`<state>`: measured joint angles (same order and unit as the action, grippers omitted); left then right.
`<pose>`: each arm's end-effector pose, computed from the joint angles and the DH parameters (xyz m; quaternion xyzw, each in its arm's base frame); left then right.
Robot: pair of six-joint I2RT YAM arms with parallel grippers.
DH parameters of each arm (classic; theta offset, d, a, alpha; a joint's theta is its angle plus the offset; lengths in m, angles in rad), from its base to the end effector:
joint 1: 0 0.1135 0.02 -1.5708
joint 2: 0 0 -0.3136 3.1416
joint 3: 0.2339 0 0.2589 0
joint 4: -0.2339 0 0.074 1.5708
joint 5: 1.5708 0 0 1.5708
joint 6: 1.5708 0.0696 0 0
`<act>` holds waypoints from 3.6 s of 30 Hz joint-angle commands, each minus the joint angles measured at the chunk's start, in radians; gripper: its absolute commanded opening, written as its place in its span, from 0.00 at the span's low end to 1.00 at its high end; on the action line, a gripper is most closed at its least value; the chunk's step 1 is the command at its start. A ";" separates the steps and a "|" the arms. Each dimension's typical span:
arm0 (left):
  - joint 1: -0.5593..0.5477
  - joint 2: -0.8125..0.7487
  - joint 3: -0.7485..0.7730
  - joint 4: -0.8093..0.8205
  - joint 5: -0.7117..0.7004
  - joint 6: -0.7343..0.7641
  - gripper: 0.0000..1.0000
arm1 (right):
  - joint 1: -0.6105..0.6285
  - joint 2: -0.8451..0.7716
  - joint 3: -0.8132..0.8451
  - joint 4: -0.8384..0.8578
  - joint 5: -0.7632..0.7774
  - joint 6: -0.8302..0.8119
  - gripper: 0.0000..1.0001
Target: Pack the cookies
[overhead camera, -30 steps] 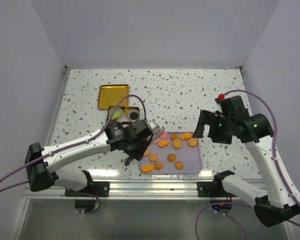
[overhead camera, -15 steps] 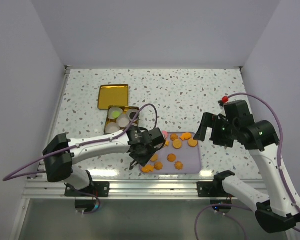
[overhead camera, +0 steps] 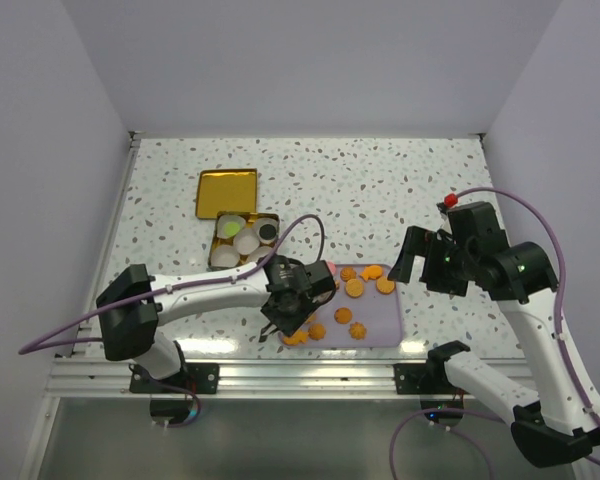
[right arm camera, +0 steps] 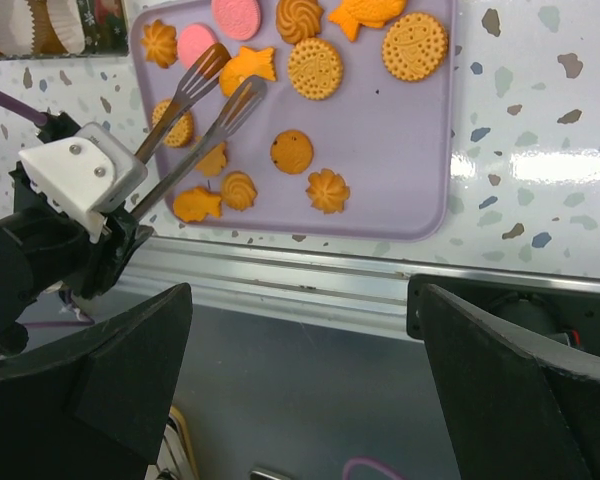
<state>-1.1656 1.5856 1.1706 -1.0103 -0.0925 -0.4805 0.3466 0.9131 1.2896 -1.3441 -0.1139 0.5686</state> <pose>0.1242 -0.2733 0.2386 0.3315 0.9395 -0.0219 0.0832 0.1117 0.0488 0.3922 0.0888 0.9493 0.1798 0.2420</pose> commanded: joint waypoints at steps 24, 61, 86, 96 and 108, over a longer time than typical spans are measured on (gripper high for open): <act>-0.006 0.002 0.089 -0.043 -0.072 -0.004 0.26 | 0.002 0.018 0.005 -0.026 0.019 -0.007 0.99; 0.558 -0.352 0.035 -0.099 -0.055 -0.066 0.27 | 0.002 0.056 0.037 -0.024 -0.006 -0.067 0.99; 0.604 -0.288 -0.132 0.029 -0.021 -0.115 0.37 | 0.002 0.067 0.033 -0.020 0.010 -0.090 0.99; 0.607 -0.280 -0.127 0.029 -0.042 -0.115 0.45 | 0.002 0.079 0.034 -0.013 0.010 -0.092 0.99; 0.603 -0.312 0.007 -0.066 -0.084 -0.072 0.44 | 0.002 0.076 0.025 -0.012 0.010 -0.087 0.99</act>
<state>-0.5694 1.3106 1.0969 -1.0485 -0.1349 -0.5804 0.3466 0.9939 1.2919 -1.3464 -0.0982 0.4961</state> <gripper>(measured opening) 0.448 0.986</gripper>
